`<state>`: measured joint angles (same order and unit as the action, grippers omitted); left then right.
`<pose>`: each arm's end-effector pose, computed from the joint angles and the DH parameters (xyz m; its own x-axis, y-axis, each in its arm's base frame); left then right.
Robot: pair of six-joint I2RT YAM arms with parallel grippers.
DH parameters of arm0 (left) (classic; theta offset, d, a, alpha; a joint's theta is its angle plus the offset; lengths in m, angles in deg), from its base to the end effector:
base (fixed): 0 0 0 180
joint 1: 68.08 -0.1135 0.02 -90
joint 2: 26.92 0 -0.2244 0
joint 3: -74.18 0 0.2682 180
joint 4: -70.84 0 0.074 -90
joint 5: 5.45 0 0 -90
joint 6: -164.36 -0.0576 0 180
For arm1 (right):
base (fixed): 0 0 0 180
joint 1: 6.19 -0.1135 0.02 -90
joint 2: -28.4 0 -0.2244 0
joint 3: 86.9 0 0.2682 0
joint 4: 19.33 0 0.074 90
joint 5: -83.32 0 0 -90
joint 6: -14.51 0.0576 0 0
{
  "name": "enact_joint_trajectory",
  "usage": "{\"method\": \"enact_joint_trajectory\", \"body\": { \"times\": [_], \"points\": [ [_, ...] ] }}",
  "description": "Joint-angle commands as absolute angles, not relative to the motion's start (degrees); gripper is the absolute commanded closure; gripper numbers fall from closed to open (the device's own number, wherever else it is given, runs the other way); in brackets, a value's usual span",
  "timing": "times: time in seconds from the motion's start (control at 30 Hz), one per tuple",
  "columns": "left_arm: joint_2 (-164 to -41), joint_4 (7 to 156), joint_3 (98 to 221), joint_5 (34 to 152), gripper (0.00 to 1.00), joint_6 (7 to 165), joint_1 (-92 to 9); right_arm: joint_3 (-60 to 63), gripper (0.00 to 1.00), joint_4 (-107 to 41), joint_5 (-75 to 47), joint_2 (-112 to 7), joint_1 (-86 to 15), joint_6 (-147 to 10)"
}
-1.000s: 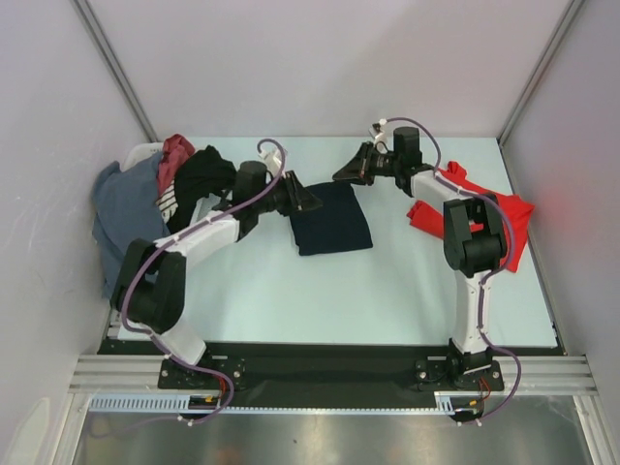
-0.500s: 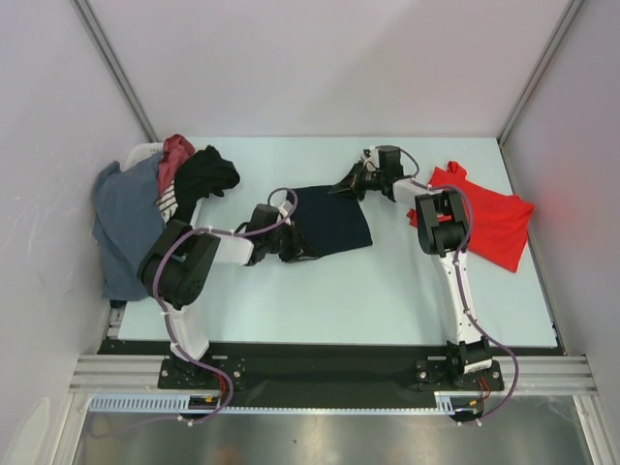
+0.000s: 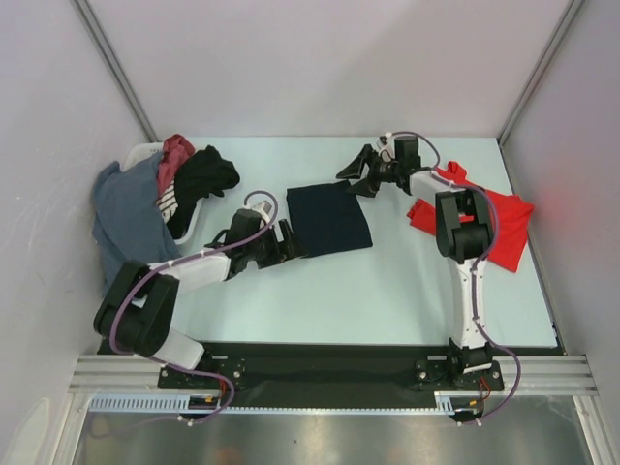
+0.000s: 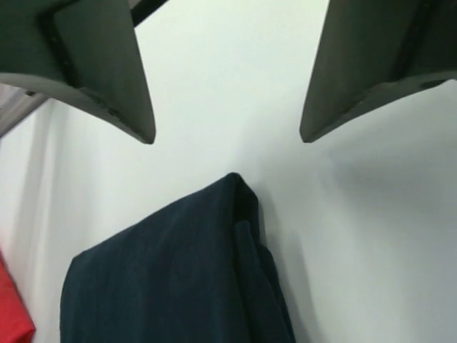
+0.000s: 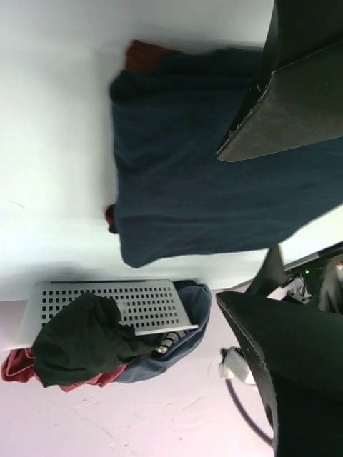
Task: Fold and stack the tank tops
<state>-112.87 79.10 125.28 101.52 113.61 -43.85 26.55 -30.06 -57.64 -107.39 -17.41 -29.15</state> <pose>0.2835 -0.1460 0.0959 -0.8539 -0.2793 -0.4391 0.0601 0.7852 -0.6164 0.5027 0.1453 0.1079 -0.9201 0.2820 -0.2719 -0.1382 0.4159 0.8988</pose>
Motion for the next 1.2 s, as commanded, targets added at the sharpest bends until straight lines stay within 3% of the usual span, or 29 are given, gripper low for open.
{"method": "enact_joint_trajectory", "body": {
  "times": [0.0,0.2,0.33,0.5,0.67,0.77,0.93,1.03,1.13,1.17],
  "points": [
    [-108.83,85.32,127.35,93.71,0.09,110.84,-44.17,23.41,0.2,-36.9,-54.59,-98.26,-17.09,-37.51],
    [-114.53,89.21,135.7,91.93,0.09,109.78,-44.26,18.49,0.25,-49.38,-41.16,-90.44,-17.53,-48.83],
    [-121.2,90.26,141.93,91.84,0.13,109.96,-44.26,17.78,0.2,-56.76,-29.83,-89.81,-18.76,-53.87],
    [-127.45,91.23,147.04,91.22,0.14,110.57,-44.35,17.08,0.16,-57.48,-26.37,-91.57,-20.69,-55.37],
    [-132.56,92.46,151.62,90.79,0.22,111.19,-44.35,19.36,0.2,-57.22,-27.25,-96.39,-22.09,-55.28],
    [-134.23,92.46,152.58,90.96,0.41,111.28,-44.61,21.64,0.24,-58.53,-27.25,-98.68,-23.41,-55.8],
    [-137.13,93.69,154.78,91.4,0.41,111.45,-45.4,24.45,0.27,-62.48,-21.03,-100.27,-27.8,-58.09],
    [-139.23,95.44,156.97,91.05,0.41,111.1,-45.49,25.07,0.35,-63.8,-17.77,-100.89,-28.77,-58.27],
    [-141.52,96.33,158.82,90.7,0.44,111.01,-45.49,25.78,0.49,-65.3,-14.34,-101.41,-29.92,-58.53],
    [-142.22,96.5,159.44,91.13,0.48,111.1,-45.49,25.95,0.6,-65.65,-14.16,-101.59,-30.18,-58.53]
  ]
}}
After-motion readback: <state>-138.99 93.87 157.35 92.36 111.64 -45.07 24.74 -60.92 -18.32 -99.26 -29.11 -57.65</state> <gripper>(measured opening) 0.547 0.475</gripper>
